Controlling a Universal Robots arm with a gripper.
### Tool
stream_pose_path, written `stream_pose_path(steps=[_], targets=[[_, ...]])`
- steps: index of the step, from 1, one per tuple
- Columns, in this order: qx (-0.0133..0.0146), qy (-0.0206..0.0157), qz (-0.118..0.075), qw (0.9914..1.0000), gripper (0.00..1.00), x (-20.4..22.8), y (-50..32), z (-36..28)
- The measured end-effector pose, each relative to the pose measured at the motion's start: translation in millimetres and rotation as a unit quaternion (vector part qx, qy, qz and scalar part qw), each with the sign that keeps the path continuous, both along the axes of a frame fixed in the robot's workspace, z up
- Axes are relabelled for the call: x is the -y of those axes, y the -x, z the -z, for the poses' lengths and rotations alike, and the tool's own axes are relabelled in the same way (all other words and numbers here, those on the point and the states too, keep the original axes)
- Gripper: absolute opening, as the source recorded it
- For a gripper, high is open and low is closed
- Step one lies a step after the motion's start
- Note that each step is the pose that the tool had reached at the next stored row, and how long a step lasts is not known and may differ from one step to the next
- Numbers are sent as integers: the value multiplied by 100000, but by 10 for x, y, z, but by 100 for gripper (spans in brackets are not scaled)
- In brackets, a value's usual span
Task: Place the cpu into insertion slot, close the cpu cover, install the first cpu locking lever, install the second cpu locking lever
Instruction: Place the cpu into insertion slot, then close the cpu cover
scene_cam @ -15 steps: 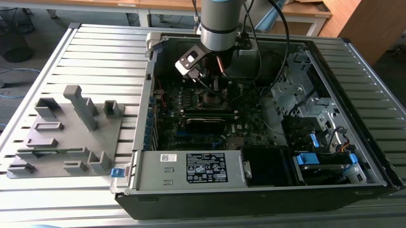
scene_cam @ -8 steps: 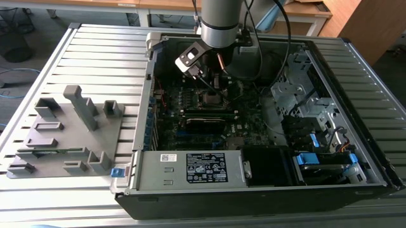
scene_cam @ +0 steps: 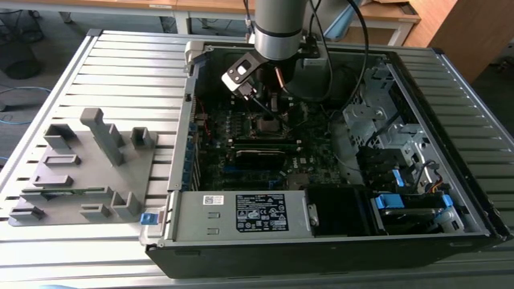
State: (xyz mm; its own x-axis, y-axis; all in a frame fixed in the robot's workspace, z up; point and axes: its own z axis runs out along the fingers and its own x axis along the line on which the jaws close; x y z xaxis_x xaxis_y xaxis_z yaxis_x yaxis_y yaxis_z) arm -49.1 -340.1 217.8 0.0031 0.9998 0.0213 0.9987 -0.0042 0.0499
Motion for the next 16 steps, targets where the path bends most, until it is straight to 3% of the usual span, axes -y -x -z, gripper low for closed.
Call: stream_pose_path(steps=[3,16], targets=[[-6,10,-1,100000,11,0,0,-37],[-21,34,-1,100000,11,1,1,-67]])
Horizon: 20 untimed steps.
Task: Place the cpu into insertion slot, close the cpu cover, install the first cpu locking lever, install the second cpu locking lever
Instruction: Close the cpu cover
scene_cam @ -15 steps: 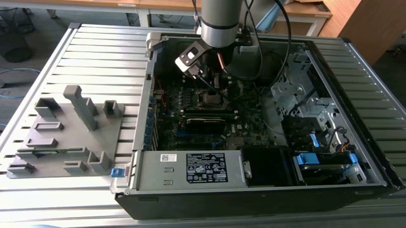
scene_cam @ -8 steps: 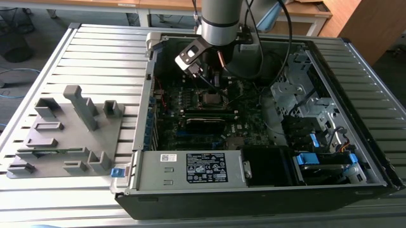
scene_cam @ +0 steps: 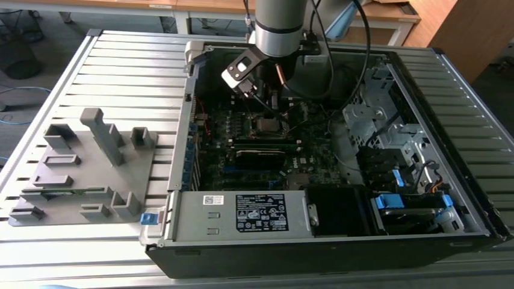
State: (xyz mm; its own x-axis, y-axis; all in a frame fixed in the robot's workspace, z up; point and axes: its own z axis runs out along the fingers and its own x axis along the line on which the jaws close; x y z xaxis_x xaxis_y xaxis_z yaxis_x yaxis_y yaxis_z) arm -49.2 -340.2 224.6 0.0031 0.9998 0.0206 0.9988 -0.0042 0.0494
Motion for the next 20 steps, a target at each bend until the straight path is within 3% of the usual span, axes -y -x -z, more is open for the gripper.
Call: stream_pose_path(steps=[15,20], targets=[[5,-8,1,100000,11,0,0,-32],[11,-18,2,100000,11,0,0,-73]])
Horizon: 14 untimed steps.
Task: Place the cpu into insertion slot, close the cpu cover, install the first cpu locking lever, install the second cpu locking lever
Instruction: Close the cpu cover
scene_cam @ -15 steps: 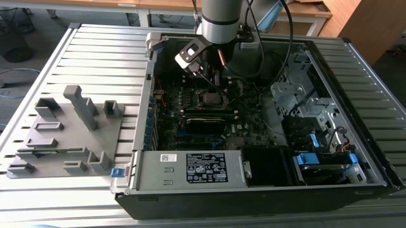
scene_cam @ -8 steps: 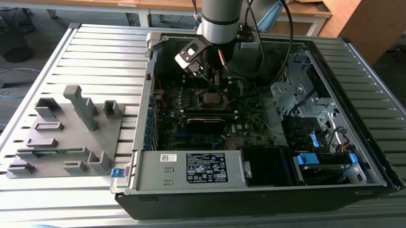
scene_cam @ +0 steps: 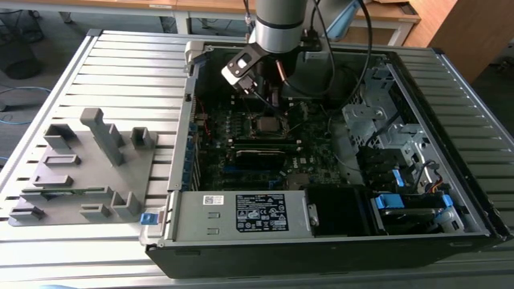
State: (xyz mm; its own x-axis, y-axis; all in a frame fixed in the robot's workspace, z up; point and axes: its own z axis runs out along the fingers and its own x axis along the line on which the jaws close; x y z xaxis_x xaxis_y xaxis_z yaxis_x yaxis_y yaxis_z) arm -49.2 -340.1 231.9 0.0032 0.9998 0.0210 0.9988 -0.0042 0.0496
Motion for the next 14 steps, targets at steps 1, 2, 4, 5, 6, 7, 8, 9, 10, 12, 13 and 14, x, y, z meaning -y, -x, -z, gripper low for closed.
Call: stream_pose_path(steps=[1,2,4,5,6,7,8,9,10,12,13,14], targets=[[2,-2,0,100000,11,0,0,-11],[1,-3,-1,100000,11,0,0,-22],[5,-9,0,100000,11,0,0,-41],[0,-2,1,100000,11,0,0,-48],[4,-9,-3,100000,11,0,0,-48],[4,-6,-1,100000,11,0,0,-50],[4,-7,-1,100000,11,0,0,-52],[4,-6,-1,100000,11,0,0,-52],[3,-6,0,100000,11,0,0,-53],[-5,7,-2,100000,11,0,0,-56],[-11,17,-1,100000,11,0,0,-60],[-5,10,-1,100000,11,0,0,-64]])
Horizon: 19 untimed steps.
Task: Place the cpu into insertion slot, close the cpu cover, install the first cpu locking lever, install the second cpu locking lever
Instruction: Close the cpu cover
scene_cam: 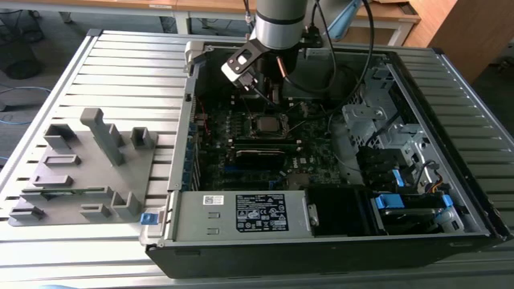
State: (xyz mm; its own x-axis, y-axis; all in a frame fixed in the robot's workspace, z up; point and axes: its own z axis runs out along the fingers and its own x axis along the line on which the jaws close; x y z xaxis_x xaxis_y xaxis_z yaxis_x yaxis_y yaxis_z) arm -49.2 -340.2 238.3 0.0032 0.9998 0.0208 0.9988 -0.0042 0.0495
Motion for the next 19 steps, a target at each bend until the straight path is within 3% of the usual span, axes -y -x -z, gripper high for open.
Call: stream_pose_path(steps=[19], targets=[[17,-27,0,100000,11,-1,0,-43]])
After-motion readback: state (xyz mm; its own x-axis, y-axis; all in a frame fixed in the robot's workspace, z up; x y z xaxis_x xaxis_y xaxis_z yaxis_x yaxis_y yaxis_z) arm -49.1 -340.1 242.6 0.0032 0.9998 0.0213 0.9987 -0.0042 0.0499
